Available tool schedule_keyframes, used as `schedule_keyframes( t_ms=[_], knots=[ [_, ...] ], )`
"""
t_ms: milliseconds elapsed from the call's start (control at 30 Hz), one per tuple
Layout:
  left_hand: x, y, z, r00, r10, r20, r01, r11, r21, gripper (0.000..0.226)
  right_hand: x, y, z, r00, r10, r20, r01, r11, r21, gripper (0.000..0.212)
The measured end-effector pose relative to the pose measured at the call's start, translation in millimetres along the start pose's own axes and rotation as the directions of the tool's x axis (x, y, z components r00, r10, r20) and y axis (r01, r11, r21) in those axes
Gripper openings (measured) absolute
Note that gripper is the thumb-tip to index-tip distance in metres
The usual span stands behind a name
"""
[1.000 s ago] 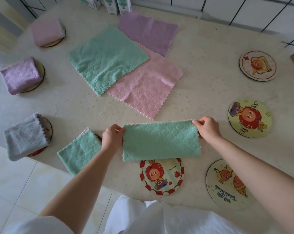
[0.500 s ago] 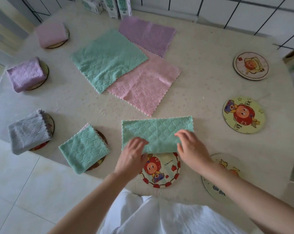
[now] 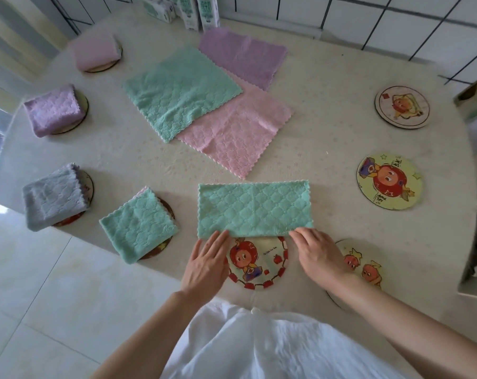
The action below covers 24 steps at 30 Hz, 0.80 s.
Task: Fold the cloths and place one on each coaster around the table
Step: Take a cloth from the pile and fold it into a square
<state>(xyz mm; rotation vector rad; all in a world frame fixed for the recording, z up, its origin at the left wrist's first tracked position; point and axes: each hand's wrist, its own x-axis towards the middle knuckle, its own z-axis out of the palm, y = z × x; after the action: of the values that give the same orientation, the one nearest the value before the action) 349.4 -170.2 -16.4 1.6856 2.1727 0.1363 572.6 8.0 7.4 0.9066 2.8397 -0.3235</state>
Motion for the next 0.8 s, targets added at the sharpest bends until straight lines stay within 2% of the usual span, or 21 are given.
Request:
schedule_keyframes(
  t_ms=[100,300,500,567,667,800],
  knots=[
    [-10.9,-12.5,-0.7,0.996,-0.088,0.0,0.088,0.996,0.019,0.071,2.7,8.5,-4.4,0.999,-0.008,0.048,0.011,0.999,-0.044,0.051],
    [-10.3,-11.1,-1.5,0.989,-0.149,0.005,0.149,0.989,-0.013,0.071,14.6,4.9,-15.7,0.981,-0.034,0.19,0.067,0.983,-0.168,0.054],
    [-8.9,-16.8,-4.7,0.996,-0.084,0.002,0.082,0.984,0.157,0.073,27.7,-0.6,-20.3,0.972,-0.021,0.234,0.075,0.971,-0.225,0.061],
    [-9.0,-18.5,-5.2,0.997,-0.075,-0.009,0.075,0.98,0.186,0.072,31.0,0.4,-21.0,0.974,-0.015,0.226,0.068,0.971,-0.229,0.06],
    [-7.1,-21.4,-4.0,0.997,-0.072,-0.041,0.079,0.971,0.224,0.07,36.3,0.3,-24.4,0.986,-0.014,0.168,0.054,0.969,-0.241,0.048],
    [2.2,-22.2,-8.2,0.992,-0.117,-0.056,0.127,0.964,0.232,0.069,35.0,-8.6,-42.6,0.994,-0.069,0.079,0.075,0.994,-0.073,0.028]
  ],
)
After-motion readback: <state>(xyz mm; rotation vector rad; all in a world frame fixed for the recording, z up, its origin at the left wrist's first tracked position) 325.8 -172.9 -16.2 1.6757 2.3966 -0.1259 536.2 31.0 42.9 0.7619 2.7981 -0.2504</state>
